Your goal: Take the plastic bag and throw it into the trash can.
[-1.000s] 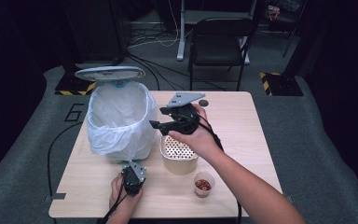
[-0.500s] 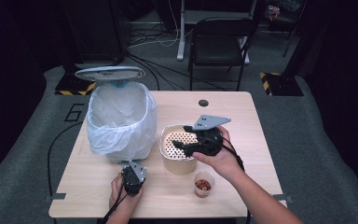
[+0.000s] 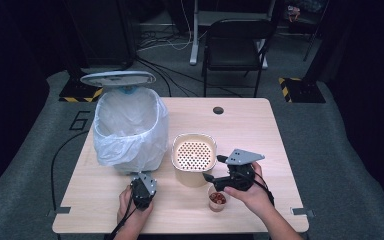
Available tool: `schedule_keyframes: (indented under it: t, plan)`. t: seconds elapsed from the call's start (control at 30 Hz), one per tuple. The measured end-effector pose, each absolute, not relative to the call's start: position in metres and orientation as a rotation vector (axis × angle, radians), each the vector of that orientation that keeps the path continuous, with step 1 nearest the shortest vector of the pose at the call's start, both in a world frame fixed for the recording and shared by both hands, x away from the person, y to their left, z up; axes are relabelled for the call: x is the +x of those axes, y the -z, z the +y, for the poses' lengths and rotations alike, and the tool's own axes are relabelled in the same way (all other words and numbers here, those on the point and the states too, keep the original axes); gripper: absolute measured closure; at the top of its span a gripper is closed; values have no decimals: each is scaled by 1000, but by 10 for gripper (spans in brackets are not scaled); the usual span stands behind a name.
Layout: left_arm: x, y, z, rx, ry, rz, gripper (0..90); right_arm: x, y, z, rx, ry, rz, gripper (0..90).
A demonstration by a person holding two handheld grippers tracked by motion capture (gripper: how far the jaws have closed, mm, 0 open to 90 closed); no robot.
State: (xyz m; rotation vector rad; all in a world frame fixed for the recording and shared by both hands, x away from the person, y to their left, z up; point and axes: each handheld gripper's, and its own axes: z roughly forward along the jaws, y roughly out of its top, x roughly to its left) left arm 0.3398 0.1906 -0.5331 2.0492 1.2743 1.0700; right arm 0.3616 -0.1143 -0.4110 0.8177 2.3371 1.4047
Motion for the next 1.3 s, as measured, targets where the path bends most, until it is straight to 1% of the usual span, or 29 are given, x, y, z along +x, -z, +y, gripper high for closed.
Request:
schedule_keyframes:
  t: [0.13, 0.37, 0.63, 0.93, 1.2, 1.3]
  plan:
    - [340, 533, 191, 2052, -1070, 1272, 624, 355, 422, -119, 824, -1391, 2356, 148]
    - [340, 533, 191, 2050, -1070, 1271, 624, 341, 436, -125, 818, -1398, 2389, 144]
    - [340, 533, 191, 2050, -1072, 1269, 624, 334, 451, -124, 818, -1364, 2424, 145]
    - [340, 533, 191, 2051, -1072, 1267, 624, 329, 467, -123, 780, -1328, 2454, 156]
    - [340, 533, 191, 2050, -1072, 1267, 624, 328, 482, -122, 781, -1311, 2486, 206]
    - [340, 533, 191, 2053, -1073, 1269, 624, 328, 484, -121, 762, -1287, 2494, 209]
